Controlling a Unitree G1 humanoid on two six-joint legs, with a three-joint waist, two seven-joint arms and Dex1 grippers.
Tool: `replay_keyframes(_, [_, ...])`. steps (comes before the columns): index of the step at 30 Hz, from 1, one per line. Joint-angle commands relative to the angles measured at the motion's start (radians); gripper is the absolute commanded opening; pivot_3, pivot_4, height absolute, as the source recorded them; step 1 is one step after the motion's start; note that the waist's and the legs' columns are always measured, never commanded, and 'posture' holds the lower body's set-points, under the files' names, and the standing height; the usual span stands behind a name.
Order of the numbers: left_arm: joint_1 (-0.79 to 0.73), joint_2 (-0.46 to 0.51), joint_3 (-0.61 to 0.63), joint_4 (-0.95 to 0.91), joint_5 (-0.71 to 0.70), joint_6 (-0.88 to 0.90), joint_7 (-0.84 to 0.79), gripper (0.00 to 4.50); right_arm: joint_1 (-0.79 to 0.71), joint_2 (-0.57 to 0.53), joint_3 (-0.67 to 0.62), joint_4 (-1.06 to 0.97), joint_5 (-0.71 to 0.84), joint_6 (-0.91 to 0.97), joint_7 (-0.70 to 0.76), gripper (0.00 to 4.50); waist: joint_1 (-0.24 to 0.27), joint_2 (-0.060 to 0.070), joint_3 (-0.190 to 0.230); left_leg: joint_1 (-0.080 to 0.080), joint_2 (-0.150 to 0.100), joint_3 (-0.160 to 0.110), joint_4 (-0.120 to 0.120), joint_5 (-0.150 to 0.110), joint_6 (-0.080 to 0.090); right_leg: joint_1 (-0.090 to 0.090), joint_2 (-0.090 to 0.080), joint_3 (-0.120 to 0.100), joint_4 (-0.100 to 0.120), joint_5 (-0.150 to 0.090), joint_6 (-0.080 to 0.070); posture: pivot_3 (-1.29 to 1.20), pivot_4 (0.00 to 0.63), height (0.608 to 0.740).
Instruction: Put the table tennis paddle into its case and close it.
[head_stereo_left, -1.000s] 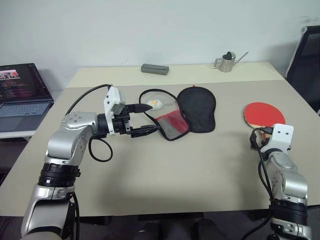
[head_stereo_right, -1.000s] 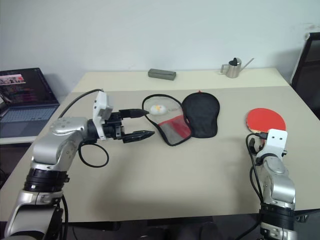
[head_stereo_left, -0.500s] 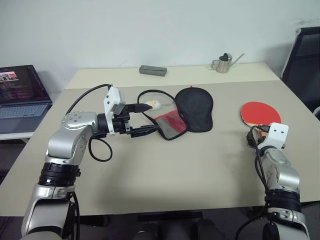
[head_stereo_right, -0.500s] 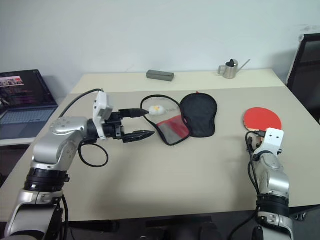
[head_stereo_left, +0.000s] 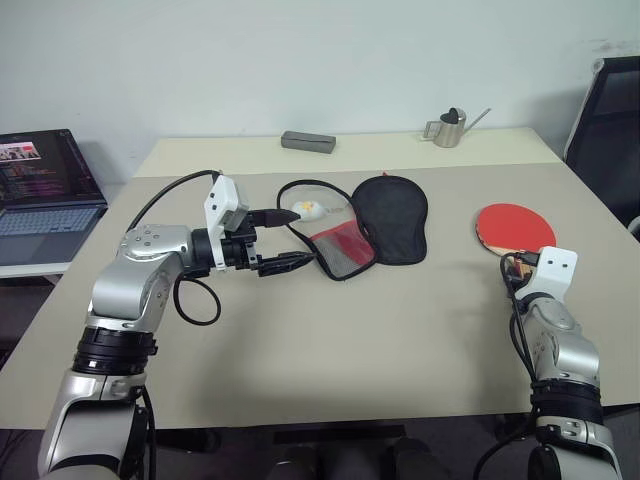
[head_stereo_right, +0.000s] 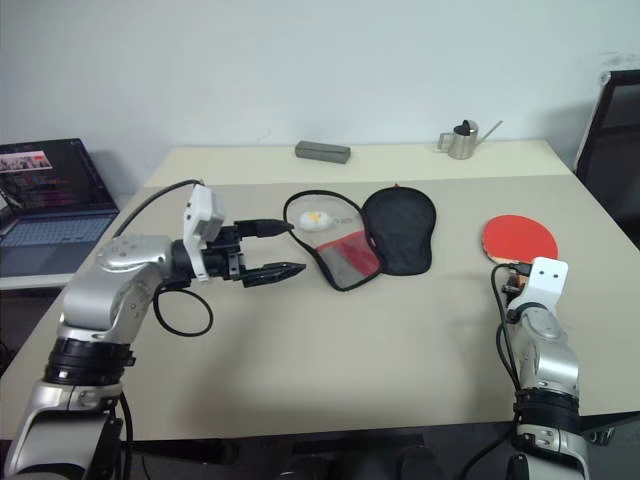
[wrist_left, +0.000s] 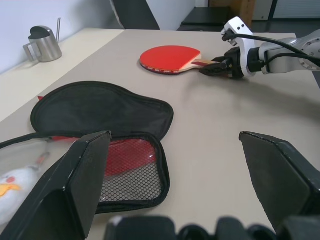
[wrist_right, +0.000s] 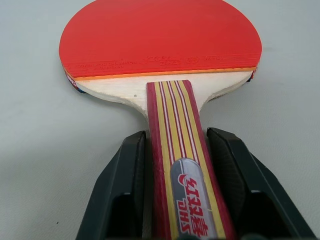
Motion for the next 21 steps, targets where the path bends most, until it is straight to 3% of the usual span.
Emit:
replay_keyframes(1, [0.004,0.029,0.058,-0.004,0.001,-0.02,0.014,4.5,-0.009,0.013,-0.001,-0.056,0.003,0.014,-0.026,1.61,0.0,0.0,0.0,0.0,0.0,0.0,0.0,0.0,0.0,0.0,0.0,0.0,0.0,0.0,0.0,0.0,0.15,0.74])
replay_keyframes(21, [0.083,0.065,0.153,-0.02,-0.005,-0.01,0.075,4.5,-0.15,0.053,0.092,-0.262,0.026,0.047,-0.014,1.6,-0.004,0.001,0.001,-0.001,0.0,0.0,-0.003,0.0,0.0,-0.002,0.0,0.0,-0.003,0.0,-0.001,0.0,0.15,0.74])
